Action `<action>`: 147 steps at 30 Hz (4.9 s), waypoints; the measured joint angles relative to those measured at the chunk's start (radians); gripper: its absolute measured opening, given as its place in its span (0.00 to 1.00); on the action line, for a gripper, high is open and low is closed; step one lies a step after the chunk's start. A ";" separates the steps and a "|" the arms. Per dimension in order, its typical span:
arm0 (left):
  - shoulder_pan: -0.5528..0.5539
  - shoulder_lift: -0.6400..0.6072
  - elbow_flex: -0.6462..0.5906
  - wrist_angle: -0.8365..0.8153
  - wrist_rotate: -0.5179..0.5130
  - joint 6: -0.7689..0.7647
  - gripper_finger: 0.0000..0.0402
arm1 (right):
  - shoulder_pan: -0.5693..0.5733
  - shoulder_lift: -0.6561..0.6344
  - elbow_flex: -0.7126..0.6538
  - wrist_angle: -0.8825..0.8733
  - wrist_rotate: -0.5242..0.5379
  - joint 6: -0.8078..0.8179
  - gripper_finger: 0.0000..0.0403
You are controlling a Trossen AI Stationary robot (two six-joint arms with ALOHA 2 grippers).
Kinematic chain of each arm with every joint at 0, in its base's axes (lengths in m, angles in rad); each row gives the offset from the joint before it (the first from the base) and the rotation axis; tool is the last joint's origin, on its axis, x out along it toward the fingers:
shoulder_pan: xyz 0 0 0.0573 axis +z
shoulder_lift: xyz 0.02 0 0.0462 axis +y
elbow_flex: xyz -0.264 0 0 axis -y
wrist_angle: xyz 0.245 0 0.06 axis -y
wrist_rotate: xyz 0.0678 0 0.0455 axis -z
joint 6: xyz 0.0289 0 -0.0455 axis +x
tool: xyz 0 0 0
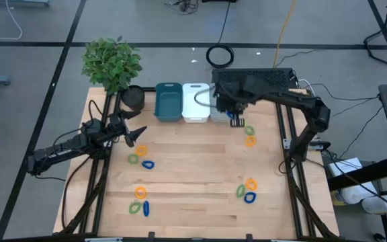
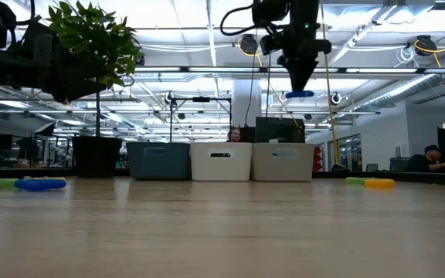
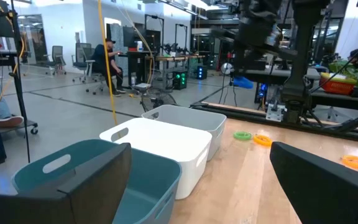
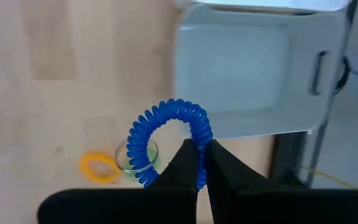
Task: Sort spring keychains
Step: Put the blue spring keychain in the gray bin
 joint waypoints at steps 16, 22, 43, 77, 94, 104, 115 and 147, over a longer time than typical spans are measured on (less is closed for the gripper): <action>0.000 0.000 0.000 0.000 0.000 0.000 0.98 | -0.297 0.232 0.256 0.056 0.000 -0.321 0.00; 0.000 0.000 0.000 0.000 0.000 0.000 0.98 | -0.299 0.274 0.236 0.077 -0.008 -0.298 0.00; 0.000 0.000 0.000 0.000 0.000 0.000 0.98 | -0.260 0.288 -0.155 0.573 -0.035 -0.298 0.00; 0.000 0.000 0.000 0.000 0.000 0.000 0.98 | -0.238 0.288 -0.208 0.598 -0.081 -0.290 0.29; 0.000 0.000 0.000 0.000 0.000 0.000 0.98 | -0.233 0.082 -0.207 0.582 0.044 -0.163 0.40; 0.000 0.000 0.000 0.000 0.000 0.000 0.98 | -0.166 -0.086 -0.207 0.464 0.134 -0.059 0.40; 0.000 0.000 0.000 0.000 0.000 0.000 0.98 | -0.002 -0.206 -0.208 0.199 0.153 0.230 0.40; 0.000 0.000 0.000 0.000 0.000 0.000 0.98 | 0.618 -0.264 -0.208 -0.070 -0.084 1.092 0.40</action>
